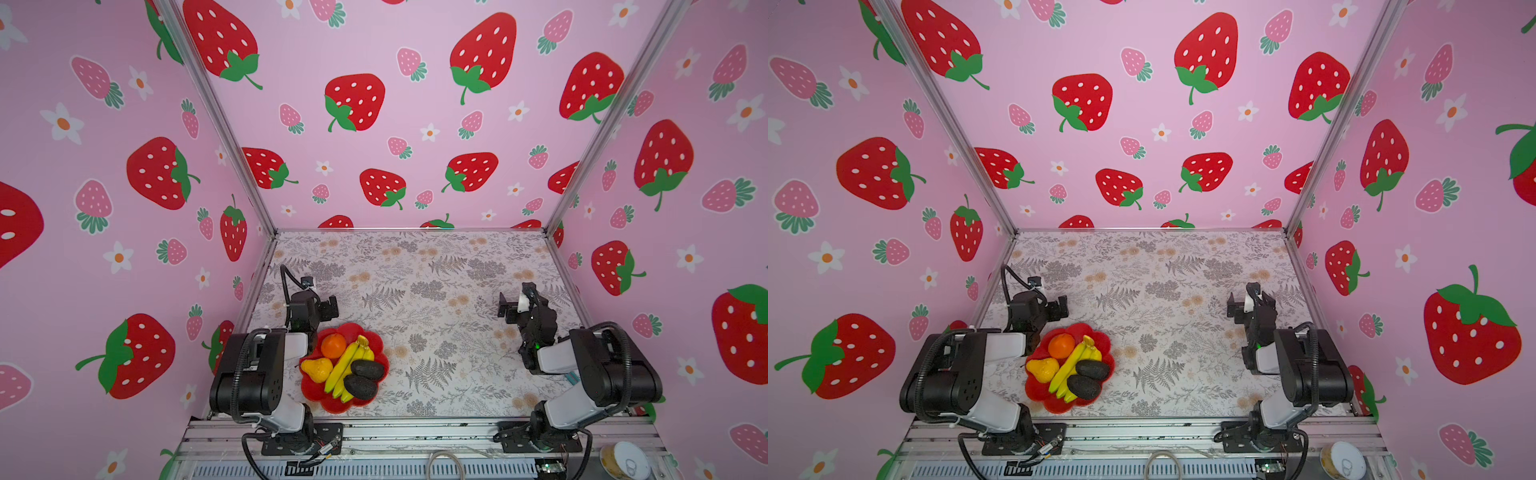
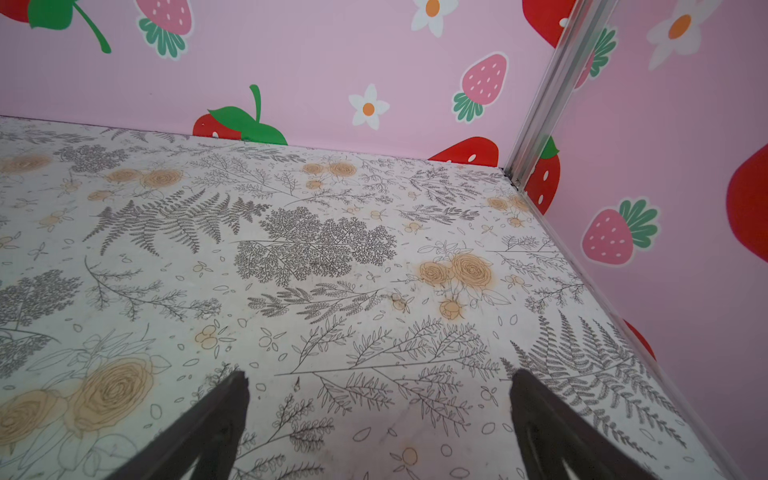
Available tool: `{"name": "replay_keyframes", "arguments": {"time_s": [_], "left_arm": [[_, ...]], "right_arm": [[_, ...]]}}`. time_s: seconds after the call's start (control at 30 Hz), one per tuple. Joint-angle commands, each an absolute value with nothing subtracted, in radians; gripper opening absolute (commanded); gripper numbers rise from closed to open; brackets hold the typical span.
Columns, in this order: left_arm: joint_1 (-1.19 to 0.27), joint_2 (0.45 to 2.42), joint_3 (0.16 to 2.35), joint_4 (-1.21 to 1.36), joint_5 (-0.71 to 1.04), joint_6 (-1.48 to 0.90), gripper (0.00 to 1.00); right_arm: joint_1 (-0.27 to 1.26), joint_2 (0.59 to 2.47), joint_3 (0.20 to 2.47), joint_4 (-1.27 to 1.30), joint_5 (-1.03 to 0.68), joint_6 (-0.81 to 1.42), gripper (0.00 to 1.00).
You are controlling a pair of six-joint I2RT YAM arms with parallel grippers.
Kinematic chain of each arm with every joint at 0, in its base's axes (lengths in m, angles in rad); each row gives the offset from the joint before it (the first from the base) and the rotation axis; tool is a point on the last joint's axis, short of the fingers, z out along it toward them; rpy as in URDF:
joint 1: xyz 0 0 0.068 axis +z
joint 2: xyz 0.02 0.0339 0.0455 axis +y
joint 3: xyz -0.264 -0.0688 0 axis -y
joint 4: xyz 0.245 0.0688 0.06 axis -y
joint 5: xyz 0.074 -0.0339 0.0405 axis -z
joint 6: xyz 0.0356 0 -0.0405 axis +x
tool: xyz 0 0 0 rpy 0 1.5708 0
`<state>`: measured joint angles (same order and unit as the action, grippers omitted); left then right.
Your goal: Place and organize the fake fruits in the fruit bowl
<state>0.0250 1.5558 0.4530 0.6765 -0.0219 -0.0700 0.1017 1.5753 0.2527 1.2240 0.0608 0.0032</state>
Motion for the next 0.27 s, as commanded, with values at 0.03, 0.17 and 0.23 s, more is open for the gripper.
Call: {"name": "replay_keyframes", "arguments": {"time_s": [0.03, 0.17, 0.23], "left_arm": [[0.019, 1.553, 0.460, 0.760, 0.003, -0.029, 0.99], [0.019, 1.552, 0.460, 0.753, 0.002, -0.030, 0.99], [0.019, 1.552, 0.460, 0.754, 0.002, -0.028, 0.99]], "right_arm": [[0.098, 1.570, 0.269, 1.247, 0.041, -0.007, 0.99], [0.097, 1.576, 0.278, 1.237, 0.040, -0.008, 0.99], [0.098, 1.571, 0.269, 1.246, 0.041, -0.008, 0.99]]}}
